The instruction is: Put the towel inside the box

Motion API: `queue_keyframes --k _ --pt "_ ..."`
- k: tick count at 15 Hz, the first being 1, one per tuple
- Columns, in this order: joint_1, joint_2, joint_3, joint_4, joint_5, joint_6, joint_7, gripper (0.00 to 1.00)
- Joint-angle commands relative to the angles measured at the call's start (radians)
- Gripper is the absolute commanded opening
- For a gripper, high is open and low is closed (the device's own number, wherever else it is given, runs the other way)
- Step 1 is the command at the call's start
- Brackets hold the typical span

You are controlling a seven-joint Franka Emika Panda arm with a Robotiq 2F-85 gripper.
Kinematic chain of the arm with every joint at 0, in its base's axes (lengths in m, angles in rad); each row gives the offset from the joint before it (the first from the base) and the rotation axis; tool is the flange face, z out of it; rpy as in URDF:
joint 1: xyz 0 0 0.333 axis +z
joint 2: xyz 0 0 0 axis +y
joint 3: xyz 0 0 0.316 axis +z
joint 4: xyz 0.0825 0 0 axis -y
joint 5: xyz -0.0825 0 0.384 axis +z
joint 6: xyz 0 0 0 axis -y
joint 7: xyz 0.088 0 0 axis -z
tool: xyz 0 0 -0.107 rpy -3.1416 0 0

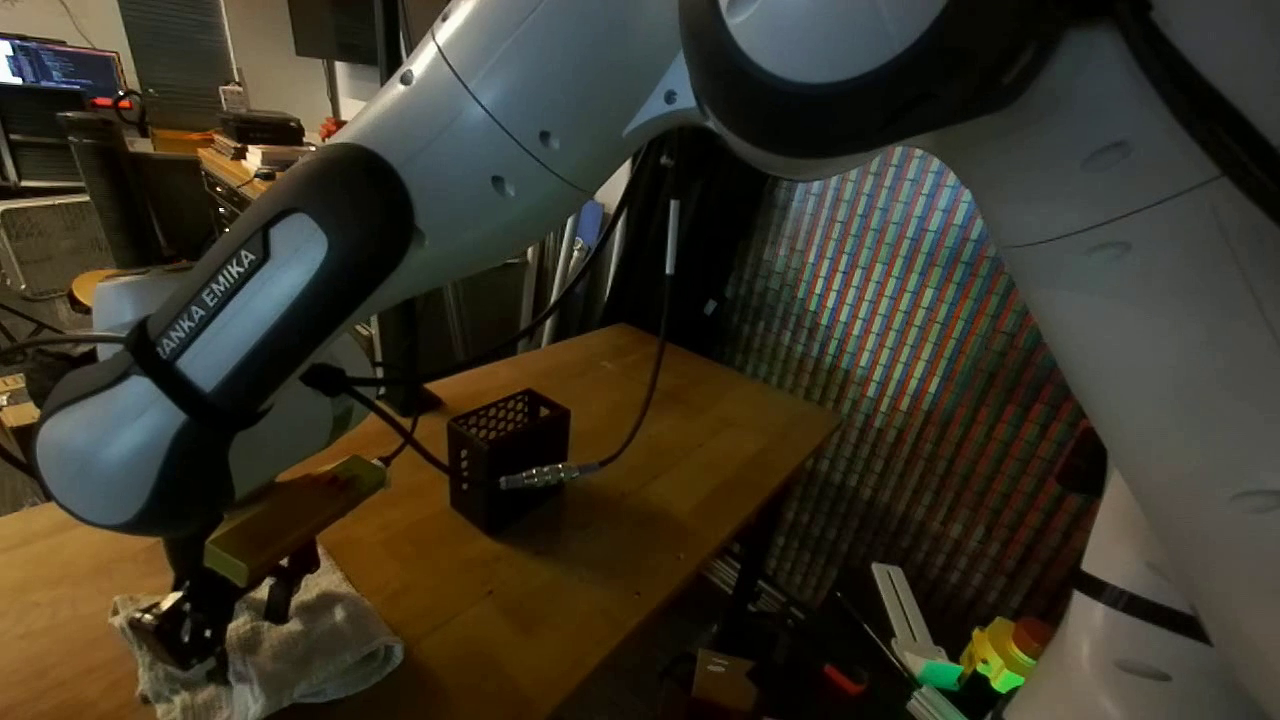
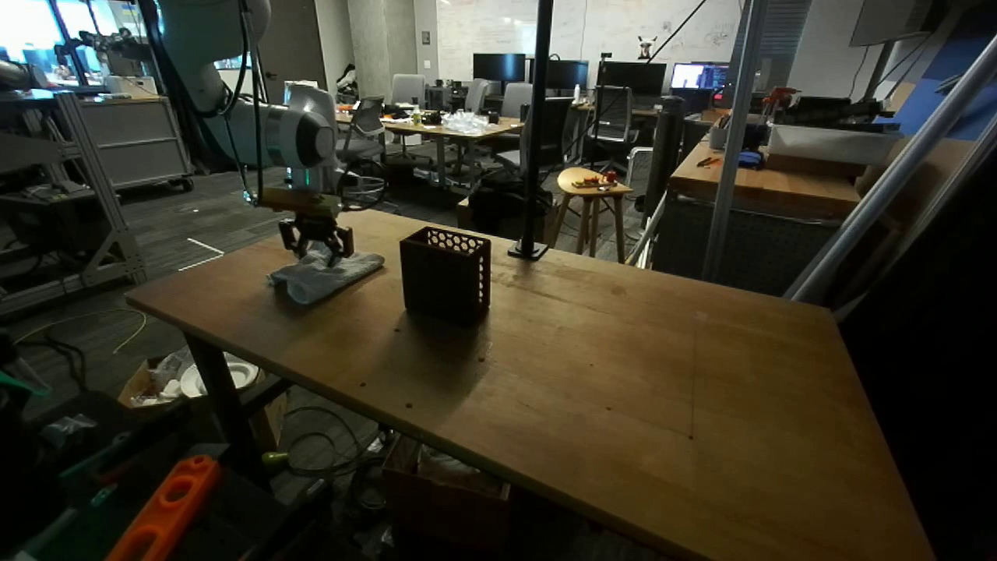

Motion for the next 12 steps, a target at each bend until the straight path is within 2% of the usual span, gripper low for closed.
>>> queue_keyframes --k 1,4,5,6,12 --pt "-0.012 -0.076 0.010 -0.068 0.040 0.002 -0.012 0.27" --pt "-0.016 -0.149 0.007 -0.127 0.049 -0.007 -0.009 0.07" --pt "-0.017 -0.183 0.005 -0.156 0.048 -0.012 -0.007 0.07" --pt "-0.017 -0.216 0.001 -0.182 0.042 -0.017 -0.005 0.11" --pt "-0.043 -0.463 -0.054 -0.360 -0.002 -0.056 0.022 0.10"
